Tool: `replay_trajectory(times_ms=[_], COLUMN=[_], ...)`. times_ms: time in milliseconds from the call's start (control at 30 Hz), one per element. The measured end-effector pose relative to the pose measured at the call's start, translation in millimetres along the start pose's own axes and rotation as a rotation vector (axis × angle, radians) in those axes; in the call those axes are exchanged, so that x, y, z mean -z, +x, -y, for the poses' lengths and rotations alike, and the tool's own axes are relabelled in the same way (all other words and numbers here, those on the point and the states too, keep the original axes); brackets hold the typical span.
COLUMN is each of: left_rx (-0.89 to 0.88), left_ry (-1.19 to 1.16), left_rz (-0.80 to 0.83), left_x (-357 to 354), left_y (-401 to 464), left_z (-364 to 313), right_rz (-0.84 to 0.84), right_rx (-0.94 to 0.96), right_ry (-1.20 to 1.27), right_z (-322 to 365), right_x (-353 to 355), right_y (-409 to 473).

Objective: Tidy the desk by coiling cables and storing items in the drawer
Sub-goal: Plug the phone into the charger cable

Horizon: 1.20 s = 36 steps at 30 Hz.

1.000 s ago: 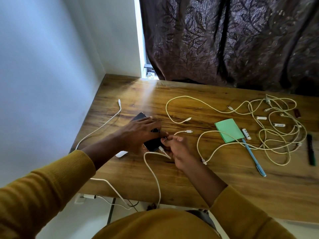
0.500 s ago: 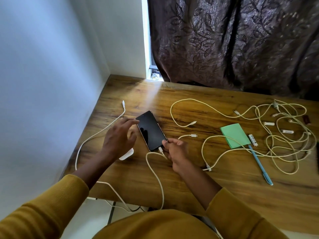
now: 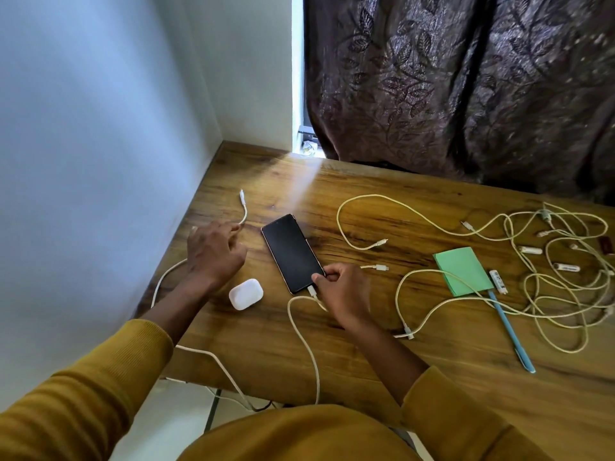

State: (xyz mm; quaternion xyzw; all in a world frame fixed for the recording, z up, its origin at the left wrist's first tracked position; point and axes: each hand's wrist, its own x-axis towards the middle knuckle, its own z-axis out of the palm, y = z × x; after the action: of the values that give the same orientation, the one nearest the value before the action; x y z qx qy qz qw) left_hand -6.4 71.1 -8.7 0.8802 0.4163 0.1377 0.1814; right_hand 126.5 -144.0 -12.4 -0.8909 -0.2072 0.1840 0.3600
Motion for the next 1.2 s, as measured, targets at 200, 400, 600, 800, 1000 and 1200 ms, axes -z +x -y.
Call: replay_trajectory(times_ms=[200,400,600,800,1000,1200], left_rx=[0.051,0.064,0.009,-0.119,-0.269,-0.233], left_ry=[-0.123,-0.24,-0.393,-0.418,-0.364,-0.592], left_rz=[0.031,-0.04,-0.092,-0.085,0.027,-0.056], left_x=[5,18,34,43,39,34], left_y=[-3,-22,-59,-100,-132,-136], left_z=[-2,-12,-34,-54,-48,-30], right_rz=[0.021,0.016,0.076,0.41,0.474,0.517], right_rx=[0.036,0.082,0.13,-0.169,-0.358,-0.345], right_ry=[-0.063,-0.024,0.287,0.798,0.977,0.983], right_z=[7,14,54,93,97,94], right_x=[5,10,13,13,15,24], right_y=[-2,4,7,-1,-2,-13])
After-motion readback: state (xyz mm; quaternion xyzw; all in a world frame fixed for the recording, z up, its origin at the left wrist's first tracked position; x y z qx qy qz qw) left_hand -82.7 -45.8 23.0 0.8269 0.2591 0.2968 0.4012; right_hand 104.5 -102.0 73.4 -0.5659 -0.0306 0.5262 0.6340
